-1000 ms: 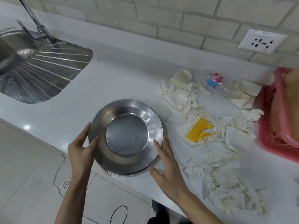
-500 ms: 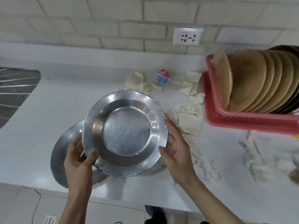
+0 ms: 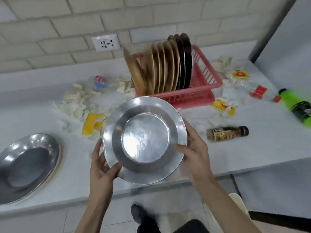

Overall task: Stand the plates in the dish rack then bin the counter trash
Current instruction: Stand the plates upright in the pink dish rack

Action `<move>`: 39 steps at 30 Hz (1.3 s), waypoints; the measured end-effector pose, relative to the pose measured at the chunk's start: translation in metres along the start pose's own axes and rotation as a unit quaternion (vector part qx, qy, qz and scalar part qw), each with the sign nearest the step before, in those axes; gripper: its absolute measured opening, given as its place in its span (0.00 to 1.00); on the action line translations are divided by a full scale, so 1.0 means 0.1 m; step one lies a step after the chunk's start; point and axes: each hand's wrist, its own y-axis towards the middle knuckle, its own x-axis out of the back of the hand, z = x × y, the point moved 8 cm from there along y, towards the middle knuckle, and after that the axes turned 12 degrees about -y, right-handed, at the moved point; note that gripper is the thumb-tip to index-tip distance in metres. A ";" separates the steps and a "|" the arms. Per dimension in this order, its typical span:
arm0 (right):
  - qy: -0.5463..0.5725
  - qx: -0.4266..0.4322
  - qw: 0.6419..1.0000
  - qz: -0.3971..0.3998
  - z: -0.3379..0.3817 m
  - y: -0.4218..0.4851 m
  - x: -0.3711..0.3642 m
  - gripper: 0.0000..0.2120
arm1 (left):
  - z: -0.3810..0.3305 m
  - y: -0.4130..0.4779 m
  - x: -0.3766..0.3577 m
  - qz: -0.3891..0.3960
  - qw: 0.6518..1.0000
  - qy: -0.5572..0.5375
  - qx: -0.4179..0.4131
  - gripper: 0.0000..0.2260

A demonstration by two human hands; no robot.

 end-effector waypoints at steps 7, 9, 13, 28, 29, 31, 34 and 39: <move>-0.128 0.017 0.991 -0.019 0.28 -0.17 0.81 0.41 | 0.49 -0.38 -0.91 0.049 0.994 -0.042 0.087 0.36; -0.158 0.017 0.987 -0.032 0.38 -0.13 0.95 0.42 | 0.61 -0.40 -1.12 0.052 0.990 -0.067 0.115 0.32; -0.212 0.025 0.976 -0.048 0.62 0.03 1.17 0.41 | 0.68 -0.37 -1.47 0.062 0.988 -0.061 0.124 0.22; -0.366 0.162 0.902 -0.164 1.77 1.38 1.62 0.38 | 0.26 0.75 -2.68 0.237 0.890 0.329 -0.208 0.17; -0.377 0.165 0.896 -0.168 1.80 1.49 1.61 0.39 | 0.22 0.83 -2.76 0.257 0.874 0.346 -0.224 0.19; -0.396 0.170 0.885 -0.179 1.83 1.69 1.60 0.39 | 0.20 1.00 -2.86 0.283 0.849 0.373 -0.243 0.21; -0.417 0.190 0.869 -0.184 1.83 1.95 1.53 0.40 | 0.22 1.23 -2.87 0.286 0.826 0.405 -0.267 0.22; -0.450 0.201 0.854 -0.167 1.72 2.33 1.44 0.40 | 0.34 1.32 -2.84 0.284 0.813 0.419 -0.289 0.22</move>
